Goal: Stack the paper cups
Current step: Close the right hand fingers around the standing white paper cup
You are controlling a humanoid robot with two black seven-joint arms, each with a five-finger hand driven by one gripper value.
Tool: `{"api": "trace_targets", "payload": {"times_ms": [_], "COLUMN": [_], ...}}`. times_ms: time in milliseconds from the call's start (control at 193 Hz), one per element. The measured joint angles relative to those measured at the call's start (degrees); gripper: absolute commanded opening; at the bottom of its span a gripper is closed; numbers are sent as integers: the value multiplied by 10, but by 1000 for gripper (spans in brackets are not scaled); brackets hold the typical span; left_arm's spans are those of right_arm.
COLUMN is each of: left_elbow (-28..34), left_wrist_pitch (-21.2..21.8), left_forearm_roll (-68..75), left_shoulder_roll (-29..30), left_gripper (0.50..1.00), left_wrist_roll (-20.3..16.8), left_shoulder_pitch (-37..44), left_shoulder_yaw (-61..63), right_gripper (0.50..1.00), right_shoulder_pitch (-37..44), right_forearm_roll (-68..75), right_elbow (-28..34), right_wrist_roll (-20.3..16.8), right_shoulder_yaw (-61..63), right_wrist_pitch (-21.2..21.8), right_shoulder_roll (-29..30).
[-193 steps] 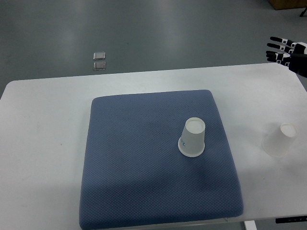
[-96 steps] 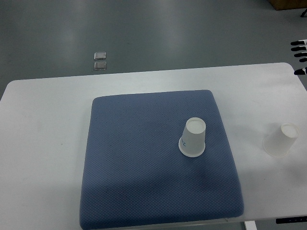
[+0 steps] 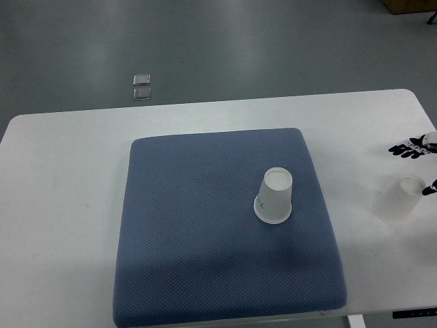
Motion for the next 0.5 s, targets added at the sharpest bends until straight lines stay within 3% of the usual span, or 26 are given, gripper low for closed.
{"api": "trace_targets", "payload": {"times_ms": [218,499], "left_elbow": [0,0], "left_wrist_pitch": [0,0], "left_forearm_roll": [0,0], "left_shoulder_roll": [0,0], "left_gripper": [1000,1000], "left_wrist_roll": [0,0], "left_shoulder_pitch": [0,0], "left_shoulder_yaw": [0,0], "right_gripper": [938,936], "right_shoulder_pitch": [-2,-15], "right_forearm_roll": [-4,0], "right_elbow": [28,29], "right_wrist_roll": [1,1], "right_shoulder_yaw": [-36,-43], "right_wrist_pitch": [-17,-86], "right_shoulder_roll": [-22,-12]}}
